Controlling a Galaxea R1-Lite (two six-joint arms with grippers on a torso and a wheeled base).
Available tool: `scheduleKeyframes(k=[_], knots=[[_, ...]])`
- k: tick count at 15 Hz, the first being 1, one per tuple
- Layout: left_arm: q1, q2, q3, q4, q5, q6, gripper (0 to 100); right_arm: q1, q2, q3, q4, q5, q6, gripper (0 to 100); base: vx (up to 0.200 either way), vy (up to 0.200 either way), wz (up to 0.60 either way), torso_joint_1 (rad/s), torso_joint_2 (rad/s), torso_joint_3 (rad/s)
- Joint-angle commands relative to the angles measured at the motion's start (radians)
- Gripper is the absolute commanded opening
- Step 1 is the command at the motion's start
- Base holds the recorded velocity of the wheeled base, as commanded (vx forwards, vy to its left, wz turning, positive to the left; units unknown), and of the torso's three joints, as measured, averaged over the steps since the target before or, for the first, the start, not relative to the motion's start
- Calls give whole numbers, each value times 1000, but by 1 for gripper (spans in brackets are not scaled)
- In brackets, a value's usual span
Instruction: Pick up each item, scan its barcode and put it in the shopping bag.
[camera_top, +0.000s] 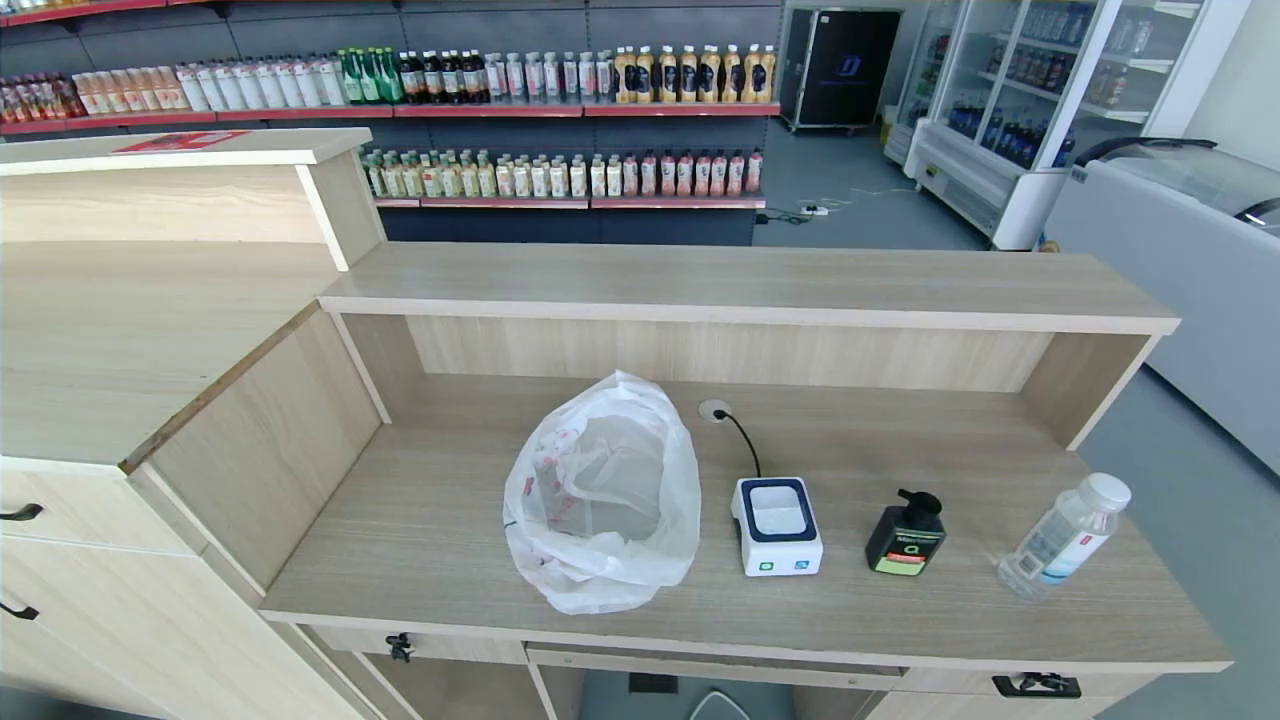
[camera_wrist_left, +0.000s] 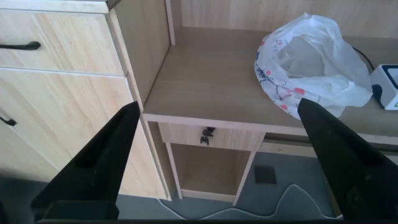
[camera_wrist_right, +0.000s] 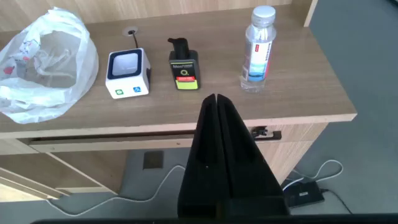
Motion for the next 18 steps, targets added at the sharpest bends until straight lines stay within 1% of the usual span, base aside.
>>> scheduleKeyframes(k=[1, 2, 3, 5, 7, 9, 10, 11, 12, 13, 14, 15, 16, 17, 18], knots=[[0, 0, 0, 0, 1, 0, 100, -6, -3, -8, 0, 1, 1, 0, 0, 0, 0, 0, 0, 0], [0, 0, 0, 0, 1, 0, 100, -1, 21, -57, 0, -4, 3, 0, 0, 0, 0, 0, 0, 0], [0, 0, 0, 0, 1, 0, 100, 6, 187, -224, 0, -4, 18, 0, 0, 0, 0, 0, 0, 0], [0, 0, 0, 0, 1, 0, 100, 2, 394, -396, 0, -13, 13, 0, 0, 0, 0, 0, 0, 0], [0, 0, 0, 0, 1, 0, 100, 25, 515, -446, -8, 8, -45, 0, 0, 0, 0, 0, 0, 0], [0, 0, 0, 0, 1, 0, 100, 23, 609, -440, -79, 76, -51, 0, 0, 0, 0, 0, 0, 0], [0, 0, 0, 0, 1, 0, 100, 23, 664, -425, -117, 83, -48, 100, 0, 0, 0, 0, 0, 0], [0, 0, 0, 0, 1, 0, 100, 8, 741, -403, -160, 86, -45, 100, 0, 0, 0, 0, 0, 0], [0, 0, 0, 0, 1, 0, 100, -3, 828, -387, -238, 96, -28, 100, 0, 0, 0, 0, 0, 0], [0, 0, 0, 0, 1, 0, 100, -31, 956, -379, -362, 108, -19, 100, 0, 0, 0, 0, 0, 0], [0, 0, 0, 0, 1, 0, 100, -89, 1120, -377, -559, 136, -30, 100, 0, 0, 0, 0, 0, 0], [0, 0, 0, 0, 1, 0, 100, -156, 1264, -382, -723, 179, -79, 100, 0, 0, 0, 0, 0, 0], [0, 0, 0, 0, 1, 0, 100, -228, 1385, -376, -839, 212, -160, 100, 0, 0, 0, 0, 0, 0], [0, 0, 0, 0, 1, 0, 100, -281, 1469, -345, -902, 278, -201, 100, 0, 0, 0, 0, 0, 0], [2, 0, 0, 0, 1, 0, 100, -305, 1511, -314, -927, 310, -208, 100, 0, 0, 0, 0, 0, 0]])
